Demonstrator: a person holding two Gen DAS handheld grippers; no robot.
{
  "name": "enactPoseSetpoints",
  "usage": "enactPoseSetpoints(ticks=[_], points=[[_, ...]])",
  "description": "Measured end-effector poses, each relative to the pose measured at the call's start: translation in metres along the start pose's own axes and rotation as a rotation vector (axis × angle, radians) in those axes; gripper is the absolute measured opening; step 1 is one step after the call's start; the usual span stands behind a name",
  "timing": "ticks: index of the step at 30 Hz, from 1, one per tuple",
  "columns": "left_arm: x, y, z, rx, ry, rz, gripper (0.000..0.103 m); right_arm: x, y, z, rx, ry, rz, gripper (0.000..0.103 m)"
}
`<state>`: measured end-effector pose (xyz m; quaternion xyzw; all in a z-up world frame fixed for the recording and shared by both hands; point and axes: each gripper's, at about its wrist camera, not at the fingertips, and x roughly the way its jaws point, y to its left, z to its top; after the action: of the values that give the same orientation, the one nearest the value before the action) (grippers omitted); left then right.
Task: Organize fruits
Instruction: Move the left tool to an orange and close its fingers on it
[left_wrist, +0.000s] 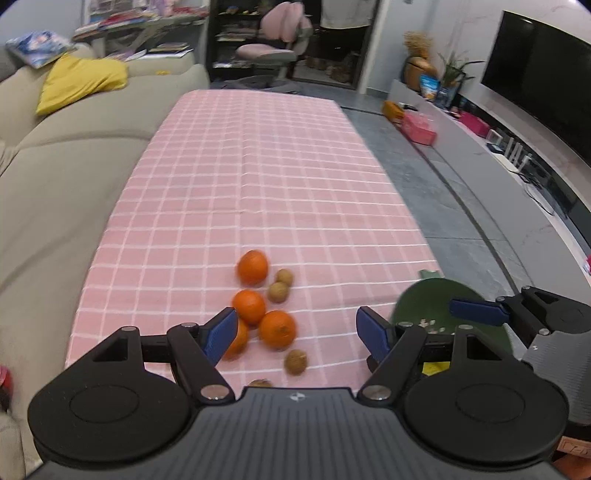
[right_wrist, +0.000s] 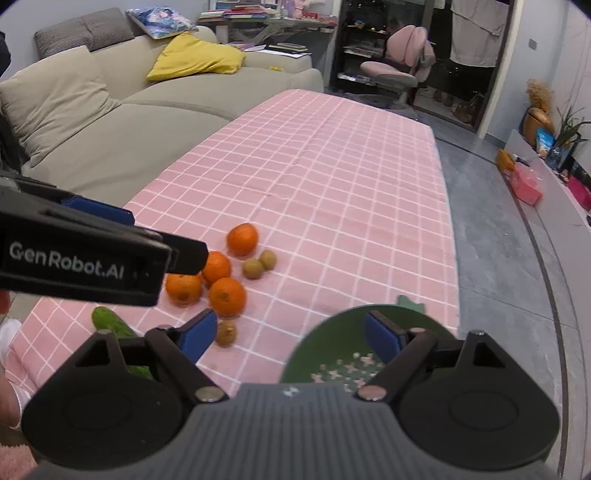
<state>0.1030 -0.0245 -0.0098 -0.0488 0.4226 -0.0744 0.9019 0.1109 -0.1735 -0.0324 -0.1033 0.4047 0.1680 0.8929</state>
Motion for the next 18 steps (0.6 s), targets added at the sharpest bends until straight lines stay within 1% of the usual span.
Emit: enactPoseSetpoints(ticks=[3,6,11,14,16,17,18], points=[[0.001,0.017,-0.006,-0.049,0.013,0.007,0.086,0.004,0.01,0.0,-0.011,0.004,0.018,0.083],[0.002,0.036,-0.014,-0.1,0.023,-0.003,0.085,0.009,0.019,-0.001,-0.033,0.005,0.028,0.083],[0.009,0.067,-0.024,-0.219,0.039,-0.011,0.081,0.02,0.03,-0.003,-0.064,0.005,0.041,0.082],[0.017,0.079,-0.029,-0.257,0.045,0.003,0.078,0.027,0.032,-0.004,-0.069,0.02,0.052,0.073],[0.023,0.083,-0.032,-0.269,0.05,0.003,0.072,0.033,0.033,-0.004,-0.068,0.027,0.063,0.072],[0.028,0.084,-0.033,-0.272,0.055,-0.003,0.071,0.036,0.034,-0.004,-0.069,0.027,0.068,0.068],[0.032,0.085,-0.033,-0.273,0.057,-0.01,0.068,0.038,0.034,-0.004,-0.068,0.028,0.074,0.064]])
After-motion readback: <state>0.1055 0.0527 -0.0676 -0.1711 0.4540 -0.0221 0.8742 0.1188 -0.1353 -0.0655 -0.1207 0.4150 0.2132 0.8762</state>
